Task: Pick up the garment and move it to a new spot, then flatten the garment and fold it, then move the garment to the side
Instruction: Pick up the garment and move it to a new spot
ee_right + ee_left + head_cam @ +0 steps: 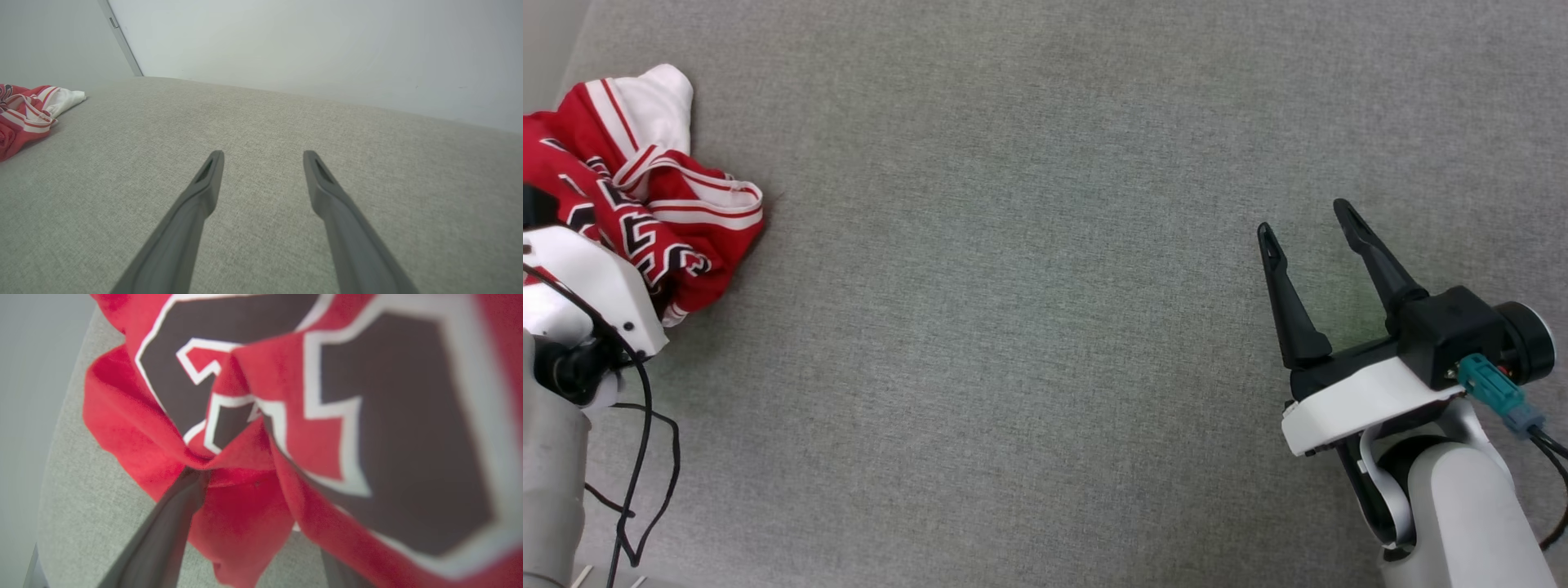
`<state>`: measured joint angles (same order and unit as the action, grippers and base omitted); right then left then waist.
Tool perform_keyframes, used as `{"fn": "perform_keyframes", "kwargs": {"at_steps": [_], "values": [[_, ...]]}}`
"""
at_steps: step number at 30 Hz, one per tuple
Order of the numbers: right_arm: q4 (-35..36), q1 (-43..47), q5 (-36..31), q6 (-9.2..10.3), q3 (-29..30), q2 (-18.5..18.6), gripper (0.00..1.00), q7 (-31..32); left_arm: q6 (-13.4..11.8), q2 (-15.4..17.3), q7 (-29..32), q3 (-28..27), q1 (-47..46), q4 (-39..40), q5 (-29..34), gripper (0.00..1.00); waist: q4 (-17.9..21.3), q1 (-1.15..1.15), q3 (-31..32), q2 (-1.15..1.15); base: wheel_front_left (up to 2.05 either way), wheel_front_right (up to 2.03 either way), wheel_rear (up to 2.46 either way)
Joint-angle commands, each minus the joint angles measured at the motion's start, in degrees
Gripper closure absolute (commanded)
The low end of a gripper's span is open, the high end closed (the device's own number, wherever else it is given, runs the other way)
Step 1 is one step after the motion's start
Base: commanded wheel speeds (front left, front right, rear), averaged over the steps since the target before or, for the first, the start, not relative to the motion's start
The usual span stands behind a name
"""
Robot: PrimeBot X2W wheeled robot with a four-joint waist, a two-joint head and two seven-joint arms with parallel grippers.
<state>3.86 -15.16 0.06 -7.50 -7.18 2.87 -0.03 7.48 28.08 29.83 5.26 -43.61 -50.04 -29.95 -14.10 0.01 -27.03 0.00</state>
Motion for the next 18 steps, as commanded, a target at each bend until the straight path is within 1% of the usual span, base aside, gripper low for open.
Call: {"fn": "perform_keyframes", "kwargs": {"at_steps": [1, 3, 8, 11, 18], "values": [[-0.16, -1.02, 0.24, 0.02, -0.07, 0.03, 0.00, -0.51, 0.01, -1.83, 1.59, 1.38, 1.20, -2.50, -0.24, 0.51, 0.30, -0.01, -0.08, 0.00, 0.00, 0.00, 0.00], [-0.55, -1.07, 0.29, 0.02, -0.06, 0.02, 0.00, -0.58, 0.01, -2.28, 2.19, 2.06, 1.00, -3.94, -0.90, 1.00, 0.36, -0.01, 0.17, 0.00, 0.00, 0.00, 0.00], [-1.17, -0.71, 0.34, 0.02, 0.32, 0.02, 0.00, -0.82, 0.02, -1.67, -1.51, 3.14, 0.22, -4.77, -0.33, 1.00, 0.02, -0.01, 1.66, 0.00, 0.00, 0.00, 0.00], [-1.67, 0.24, 0.52, 0.02, 0.59, 0.03, 0.00, -1.10, -0.31, -0.36, -7.48, 3.46, -1.18, -4.15, 1.21, 1.00, -0.58, -0.01, 3.69, 0.00, 0.00, 0.00, 0.00], [-3.16, 1.97, 2.41, 0.02, 0.88, 0.03, 0.00, -2.18, -2.45, -0.17, -24.13, 3.56, -3.86, -1.60, 4.15, 1.00, -2.32, -0.01, 10.03, 0.00, 0.00, 0.00, 0.00]]}}
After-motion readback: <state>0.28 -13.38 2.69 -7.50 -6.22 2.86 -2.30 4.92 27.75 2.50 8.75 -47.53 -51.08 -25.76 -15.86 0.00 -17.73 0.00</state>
